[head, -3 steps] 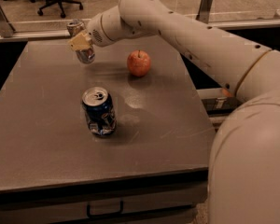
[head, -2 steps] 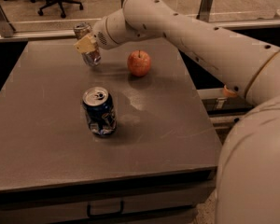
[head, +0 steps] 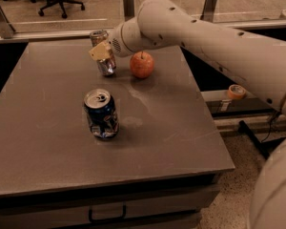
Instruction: Move redbull can near apple
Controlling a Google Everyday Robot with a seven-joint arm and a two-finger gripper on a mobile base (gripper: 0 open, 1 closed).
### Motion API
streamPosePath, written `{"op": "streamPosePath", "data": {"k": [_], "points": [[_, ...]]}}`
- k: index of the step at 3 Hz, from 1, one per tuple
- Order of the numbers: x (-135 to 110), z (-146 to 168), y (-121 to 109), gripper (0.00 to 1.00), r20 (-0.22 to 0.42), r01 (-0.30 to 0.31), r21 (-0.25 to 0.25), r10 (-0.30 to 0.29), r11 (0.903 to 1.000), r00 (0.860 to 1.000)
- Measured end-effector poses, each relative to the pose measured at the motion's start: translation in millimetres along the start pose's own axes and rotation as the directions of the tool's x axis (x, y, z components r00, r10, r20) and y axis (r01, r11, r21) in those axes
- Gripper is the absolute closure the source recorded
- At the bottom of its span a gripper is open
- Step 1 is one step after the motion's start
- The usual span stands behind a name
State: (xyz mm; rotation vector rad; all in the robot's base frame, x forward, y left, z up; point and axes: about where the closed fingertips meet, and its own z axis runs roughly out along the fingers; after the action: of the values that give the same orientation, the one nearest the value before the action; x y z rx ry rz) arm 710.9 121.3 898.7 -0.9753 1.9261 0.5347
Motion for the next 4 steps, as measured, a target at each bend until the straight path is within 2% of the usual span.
{"op": "streamPosePath", "data": {"k": [1,2,3,4], "points": [[13,-12,0,0.12,-0.018,-0.031,0.034,0.032,0.9989,0.999],[18,-18,4,0.0,-0.03,-0.038,0.047,0.04,0.9982,0.999],[17,-25,6,0.0,-0.021,-0.033,0.062,0.034,0.9975,0.999],[-2,-42,1,0.0,0.02,0.026,0.104,-0.029,0.9942,0.999]]}}
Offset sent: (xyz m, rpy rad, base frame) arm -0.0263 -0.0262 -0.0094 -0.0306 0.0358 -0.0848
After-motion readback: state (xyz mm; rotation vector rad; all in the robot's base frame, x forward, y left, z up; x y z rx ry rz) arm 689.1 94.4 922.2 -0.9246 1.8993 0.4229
